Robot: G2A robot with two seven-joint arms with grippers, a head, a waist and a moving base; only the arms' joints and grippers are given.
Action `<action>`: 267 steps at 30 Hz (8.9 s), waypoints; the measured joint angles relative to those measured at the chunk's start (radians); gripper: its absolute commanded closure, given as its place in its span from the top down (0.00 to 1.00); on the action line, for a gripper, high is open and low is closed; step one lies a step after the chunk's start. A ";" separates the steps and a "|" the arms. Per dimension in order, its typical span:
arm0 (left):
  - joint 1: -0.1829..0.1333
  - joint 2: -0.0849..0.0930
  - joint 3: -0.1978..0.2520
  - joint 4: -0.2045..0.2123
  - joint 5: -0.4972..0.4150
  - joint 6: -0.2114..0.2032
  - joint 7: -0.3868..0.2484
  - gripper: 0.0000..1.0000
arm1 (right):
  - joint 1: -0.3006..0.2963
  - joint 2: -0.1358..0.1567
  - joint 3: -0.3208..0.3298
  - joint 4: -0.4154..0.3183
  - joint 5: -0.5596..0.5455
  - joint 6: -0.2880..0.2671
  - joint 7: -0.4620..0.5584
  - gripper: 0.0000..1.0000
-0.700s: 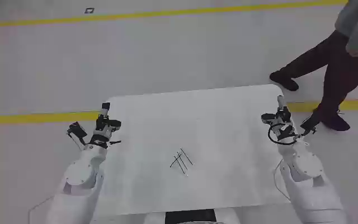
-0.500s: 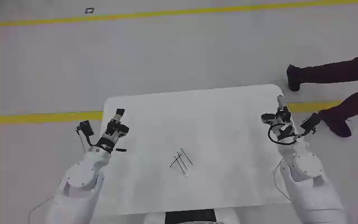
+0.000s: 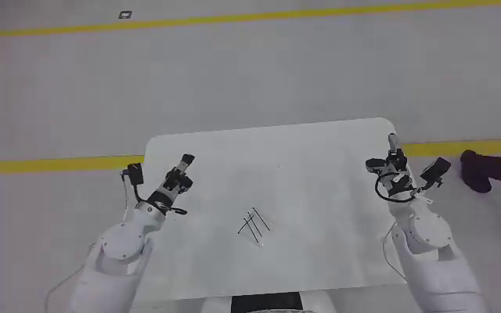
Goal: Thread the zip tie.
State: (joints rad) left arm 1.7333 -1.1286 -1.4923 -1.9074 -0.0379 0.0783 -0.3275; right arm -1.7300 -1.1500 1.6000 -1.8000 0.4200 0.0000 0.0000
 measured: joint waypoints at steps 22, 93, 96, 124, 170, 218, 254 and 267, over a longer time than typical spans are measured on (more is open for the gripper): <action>-0.006 0.001 0.053 -0.038 0.047 0.024 -0.054 1.00 | 0.000 0.000 0.000 0.000 0.000 0.000 0.000 1.00; -0.156 0.015 0.341 -0.075 0.668 0.262 -0.567 1.00 | 0.000 0.000 0.000 0.000 0.000 0.000 0.000 1.00; -0.156 0.015 0.340 -0.076 0.667 0.262 -0.566 1.00 | 0.000 0.000 0.000 0.000 0.000 0.000 0.000 1.00; -0.261 0.028 0.547 -0.176 1.138 0.187 -0.782 1.00 | 0.000 0.000 0.000 0.000 0.000 0.000 0.000 1.00; -0.259 0.028 0.548 -0.175 1.136 0.188 -0.777 1.00 | 0.000 0.000 0.000 0.000 0.000 0.000 0.000 1.00; -0.211 -0.174 0.545 -0.068 1.311 0.262 -0.822 1.00 | 0.000 0.000 0.000 0.000 0.000 0.000 0.000 1.00; -0.184 -0.244 0.583 -0.011 1.393 0.262 -0.770 1.00 | 0.000 0.000 0.000 0.000 0.000 0.000 0.000 1.00; -0.115 -0.370 0.507 -0.010 1.469 0.262 -0.830 1.00 | 0.000 0.000 0.000 0.000 0.000 0.000 0.000 1.00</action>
State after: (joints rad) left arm 1.6179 -1.4984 -0.9853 -1.9171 1.4315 0.3400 -1.1579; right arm -1.7300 -1.1500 1.6000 -1.8000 0.4200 0.0000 0.0000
